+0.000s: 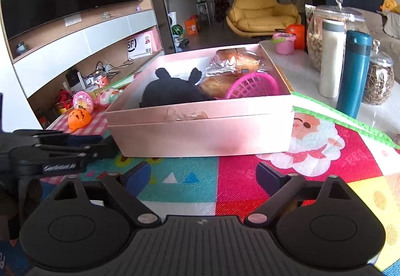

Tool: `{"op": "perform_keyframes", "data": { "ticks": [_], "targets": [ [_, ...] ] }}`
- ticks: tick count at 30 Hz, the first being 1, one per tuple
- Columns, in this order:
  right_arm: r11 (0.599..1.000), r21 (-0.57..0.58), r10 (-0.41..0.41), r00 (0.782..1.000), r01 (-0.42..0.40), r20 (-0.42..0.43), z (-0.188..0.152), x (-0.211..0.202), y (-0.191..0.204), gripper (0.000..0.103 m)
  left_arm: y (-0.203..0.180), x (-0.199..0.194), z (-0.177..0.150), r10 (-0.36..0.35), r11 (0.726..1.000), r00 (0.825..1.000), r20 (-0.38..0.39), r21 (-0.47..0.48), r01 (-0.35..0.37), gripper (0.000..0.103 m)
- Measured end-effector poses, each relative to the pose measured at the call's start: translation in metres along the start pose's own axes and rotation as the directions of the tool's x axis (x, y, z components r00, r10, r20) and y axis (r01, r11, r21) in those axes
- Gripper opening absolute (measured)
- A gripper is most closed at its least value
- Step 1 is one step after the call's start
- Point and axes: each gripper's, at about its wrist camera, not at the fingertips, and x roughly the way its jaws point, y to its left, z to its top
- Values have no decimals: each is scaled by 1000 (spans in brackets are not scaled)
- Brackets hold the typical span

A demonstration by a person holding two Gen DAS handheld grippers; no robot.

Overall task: Organize objects
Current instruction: 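Grasp the orange pumpkin toy on the mat with the right tool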

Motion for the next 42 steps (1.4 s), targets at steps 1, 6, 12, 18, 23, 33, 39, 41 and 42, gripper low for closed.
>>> {"op": "perform_keyframes", "data": {
  "ticks": [1, 6, 12, 18, 23, 33, 39, 41, 42],
  "targets": [
    [1000, -10, 1, 1000, -1, 3, -1, -1, 2, 93, 1, -1, 0, 5, 1000, 1000, -4, -5, -5, 24],
    [998, -68, -2, 1000, 1, -18, 1, -3, 15, 93, 9, -30, -13, 47, 999, 999, -23, -12, -47, 22],
    [980, -189, 65, 998, -66, -13, 21, -12, 57, 93, 67, -81, -56, 243, 951, 970, -10, -197, -240, 22],
    [944, -264, 188, 980, -198, -63, 58, 15, 130, 93, 97, -102, -69, 219, 923, 975, 28, -329, -198, 22],
    [941, -244, 201, 969, -232, -146, 79, 73, 182, 93, 101, -103, -70, 203, 918, 979, 36, -354, -177, 22],
    [962, -200, 128, 954, -186, -273, 85, 175, 243, 86, 96, -100, -70, 213, 920, 977, 29, -344, -190, 22],
    [949, -269, 94, 961, -166, -261, 81, 162, 242, 56, 98, -100, -71, 207, 918, 978, 31, -352, -183, 22],
    [940, -282, 122, 961, -192, -248, 82, 148, 235, 55, 98, -101, -71, 207, 918, 978, 30, -352, -183, 22],
    [935, -292, 129, 962, -199, -243, 81, 140, 232, 53, 98, -101, -71, 207, 918, 978, 30, -353, -183, 22]
  ]
}}
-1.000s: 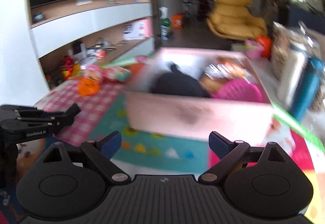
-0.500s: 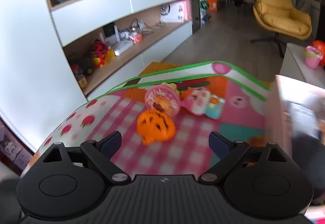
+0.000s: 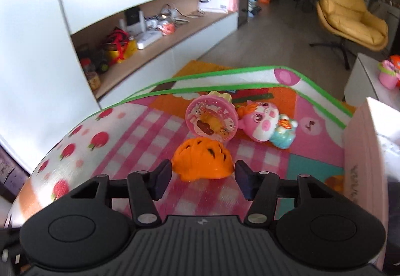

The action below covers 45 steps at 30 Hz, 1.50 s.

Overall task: Organize objects
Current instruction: 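Grasp the orange pumpkin toy on the mat with the right tool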

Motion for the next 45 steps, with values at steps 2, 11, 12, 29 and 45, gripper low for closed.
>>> {"op": "perform_keyframes", "data": {
  "ticks": [2, 11, 12, 29, 45],
  "targets": [
    [1000, -14, 17, 1000, -17, -8, -7, -13, -4, 41, 0, 0, 0, 0, 1000, 1000, 0, -1, 0, 22],
    [996, -89, 6, 1000, -8, -24, -44, -48, -17, 43, 1, 1, 0, -2, 1000, 1000, 0, -5, 2, 22],
    [996, -91, -4, 1000, 2, -17, -45, -48, -16, 46, 1, 1, 0, -1, 1000, 1000, 0, -3, 1, 22],
    [997, -67, -25, 1000, 26, 16, -18, 7, 4, 60, 4, 2, -2, -16, 999, 1000, 0, -29, 16, 22],
    [989, -125, -68, 993, 80, 93, -90, -124, -32, 60, -14, 5, -3, 67, 995, 998, -6, 70, -67, 23]
  ]
}}
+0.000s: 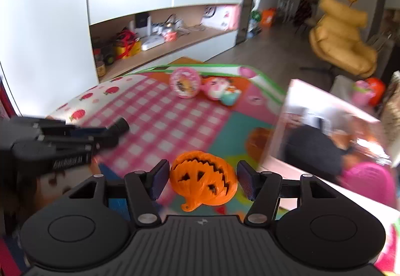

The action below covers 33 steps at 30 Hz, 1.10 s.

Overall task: Organize objects
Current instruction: 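Grasp the orange pumpkin toy on the mat with the right tool, then carry the pumpkin toy over the pink box and release it with the right tool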

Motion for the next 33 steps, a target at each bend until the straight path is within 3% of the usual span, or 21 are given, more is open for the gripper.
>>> {"op": "perform_keyframes", "data": {
  "ticks": [7, 12, 20, 29, 33],
  "targets": [
    [998, 17, -62, 996, 61, 64, -47, -59, -22, 59, -15, -8, -2, 29, 998, 1000, -8, 57, -28, 22],
    [993, 71, -103, 989, 96, 103, -74, -79, -44, 59, -32, -22, -2, -26, 997, 999, -35, 72, 29, 22],
    [990, 126, -77, 988, 60, 137, -101, -72, -56, 59, -81, -40, 19, -82, 981, 997, -7, 177, 81, 22],
    [986, 156, -69, 991, 50, 117, -125, -63, -63, 56, -105, -32, 23, -132, 977, 991, -35, 166, 136, 22],
    [987, 159, -45, 991, 24, 127, -124, -64, -63, 63, -111, -27, 16, -142, 974, 988, -54, 170, 149, 22]
  ]
}}
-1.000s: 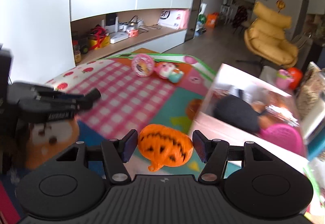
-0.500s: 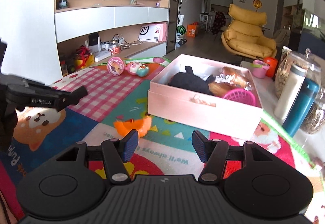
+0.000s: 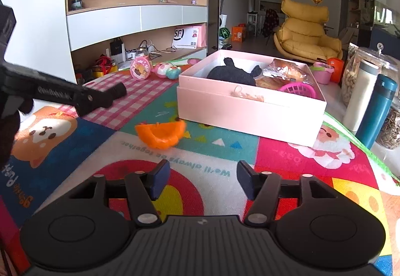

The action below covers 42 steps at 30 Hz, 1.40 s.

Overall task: Organize objects
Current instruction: 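Carry the pumpkin toy over the pink box and release it with the right tool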

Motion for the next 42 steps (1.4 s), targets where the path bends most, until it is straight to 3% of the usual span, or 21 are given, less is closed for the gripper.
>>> {"op": "perform_keyframes", "data": {
  "ticks": [4, 10, 12, 14, 15, 22, 28, 34, 39, 42],
  "targets": [
    [996, -44, 77, 997, -77, -5, 15, 7, 14, 78, 1, 1, -4, -2, 1000, 1000, -9, -11, 2, 22],
    [992, -77, 96, 991, -103, -90, 41, 54, 28, 80, 11, -7, -8, 15, 999, 1000, -1, -39, -15, 22],
    [991, -46, 121, 984, -128, -130, 47, 68, 26, 78, 14, -7, -10, 16, 998, 1000, -8, -54, -16, 22],
    [990, -44, 126, 981, -134, -147, 50, 74, 28, 61, 13, -7, -14, 10, 998, 1000, -16, -58, -11, 22],
    [990, -56, 120, 981, -130, -151, 49, 75, 29, 59, 12, -8, -15, 5, 998, 1000, -18, -56, -6, 22],
    [991, -103, 80, 994, -88, -75, 42, 37, 27, 59, 4, -9, -20, -31, 999, 999, -18, -42, 30, 22],
    [998, -68, 14, 1000, -15, -14, 29, -2, 5, 59, -6, -4, -16, -75, 996, 996, -37, -51, 73, 22],
    [1000, -3, -31, 999, 31, 15, 25, -10, -14, 59, -15, -7, 41, -118, 992, 992, 35, -42, 119, 22],
    [1000, -6, -25, 998, 25, 60, 26, -15, -14, 59, -38, 8, 123, -99, 995, 981, 165, 4, 100, 22],
    [1000, -2, -16, 997, 16, 75, 27, -17, -15, 59, -42, 47, 159, -188, 972, 963, 192, -107, 211, 22]
  ]
}}
